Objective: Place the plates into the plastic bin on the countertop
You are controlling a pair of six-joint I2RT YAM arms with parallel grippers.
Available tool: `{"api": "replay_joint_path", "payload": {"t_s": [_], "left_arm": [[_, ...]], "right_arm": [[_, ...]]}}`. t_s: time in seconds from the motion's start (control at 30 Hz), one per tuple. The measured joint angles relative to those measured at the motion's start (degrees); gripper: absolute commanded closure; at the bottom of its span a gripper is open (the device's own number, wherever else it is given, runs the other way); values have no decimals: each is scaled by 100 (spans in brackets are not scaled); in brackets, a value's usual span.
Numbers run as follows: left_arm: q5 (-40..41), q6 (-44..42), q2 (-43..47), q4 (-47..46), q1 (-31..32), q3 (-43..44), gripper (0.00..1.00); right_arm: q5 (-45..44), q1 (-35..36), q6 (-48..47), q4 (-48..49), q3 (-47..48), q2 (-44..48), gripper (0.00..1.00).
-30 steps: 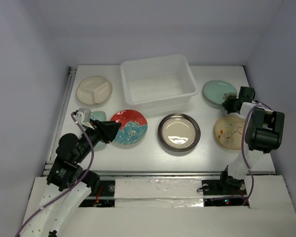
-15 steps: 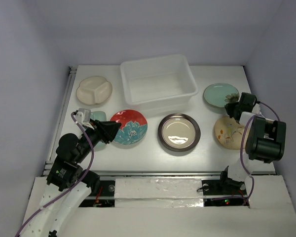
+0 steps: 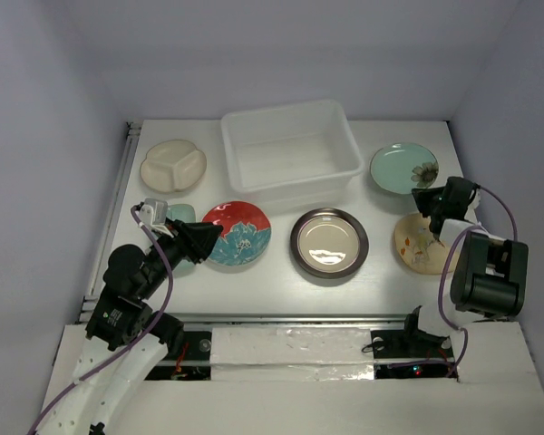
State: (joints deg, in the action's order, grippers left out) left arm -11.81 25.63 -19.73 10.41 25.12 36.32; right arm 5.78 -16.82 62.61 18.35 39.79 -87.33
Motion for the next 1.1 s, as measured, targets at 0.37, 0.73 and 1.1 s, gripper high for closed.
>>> {"api": "replay_joint_path", "payload": {"t_s": [0.37,0.73,1.1], "left_arm": [[-7,0,-79,-2,0,-17,69],[-17,0,-116,11,-7,-22,69],[-17,0,-153,11,-85,-24,69]], "right_arm": [[691,-197,17,922,-511,975,100],[1202,-87,-457,251,-83,1869,100],[1027,2288,-1589,-1412,3016,238,100]]}}
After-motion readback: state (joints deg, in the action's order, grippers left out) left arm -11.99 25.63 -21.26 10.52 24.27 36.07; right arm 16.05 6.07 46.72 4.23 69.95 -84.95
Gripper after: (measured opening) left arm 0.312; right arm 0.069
